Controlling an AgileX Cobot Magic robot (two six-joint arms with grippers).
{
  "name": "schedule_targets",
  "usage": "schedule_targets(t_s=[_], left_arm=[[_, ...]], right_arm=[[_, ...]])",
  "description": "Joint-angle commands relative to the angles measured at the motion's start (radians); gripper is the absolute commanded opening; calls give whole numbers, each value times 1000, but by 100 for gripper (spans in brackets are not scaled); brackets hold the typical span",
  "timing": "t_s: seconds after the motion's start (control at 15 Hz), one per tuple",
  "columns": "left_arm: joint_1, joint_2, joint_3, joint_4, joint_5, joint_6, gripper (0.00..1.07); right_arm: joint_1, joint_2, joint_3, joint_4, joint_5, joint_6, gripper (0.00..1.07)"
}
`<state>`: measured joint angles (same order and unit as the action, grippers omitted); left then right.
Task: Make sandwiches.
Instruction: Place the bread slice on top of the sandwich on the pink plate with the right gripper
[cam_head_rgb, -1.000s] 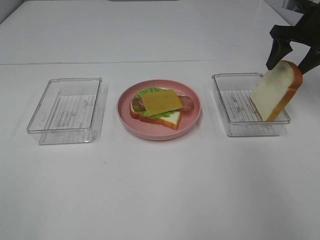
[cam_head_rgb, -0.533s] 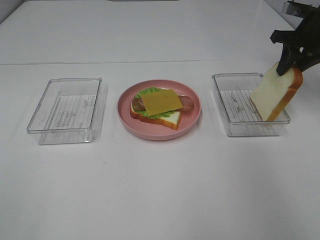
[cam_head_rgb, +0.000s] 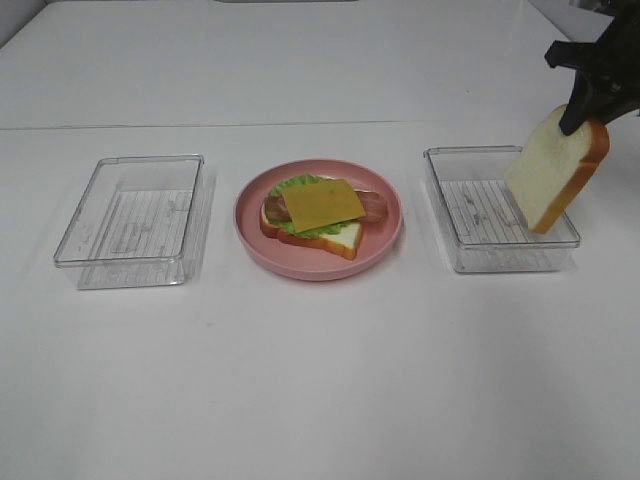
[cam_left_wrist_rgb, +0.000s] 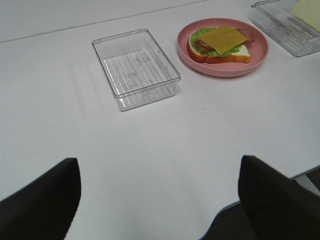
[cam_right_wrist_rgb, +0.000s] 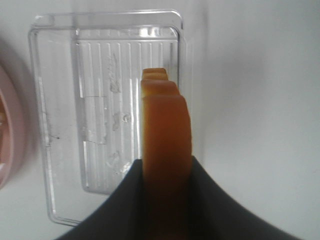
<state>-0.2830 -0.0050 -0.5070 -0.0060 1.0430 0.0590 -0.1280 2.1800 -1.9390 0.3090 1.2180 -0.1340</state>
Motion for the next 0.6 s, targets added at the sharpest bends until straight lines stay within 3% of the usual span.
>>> schedule_targets(t_s=[0.07,0.13,0.33,0.6], left_arm=[[-3,-22,4,-11,-17,-2,80],[-3,-22,4,-11,-17,-2,80],[-3,-22,4,-11,-17,-2,80],[-3,-22,4,-11,-17,-2,80]], right_arm=[[-3,-66,3,134,73,-40,0],[-1,-86,5,275,73,-83,0],[29,-87,49,509,73,-160,0],[110,-87,198,672,-8,-244,0]])
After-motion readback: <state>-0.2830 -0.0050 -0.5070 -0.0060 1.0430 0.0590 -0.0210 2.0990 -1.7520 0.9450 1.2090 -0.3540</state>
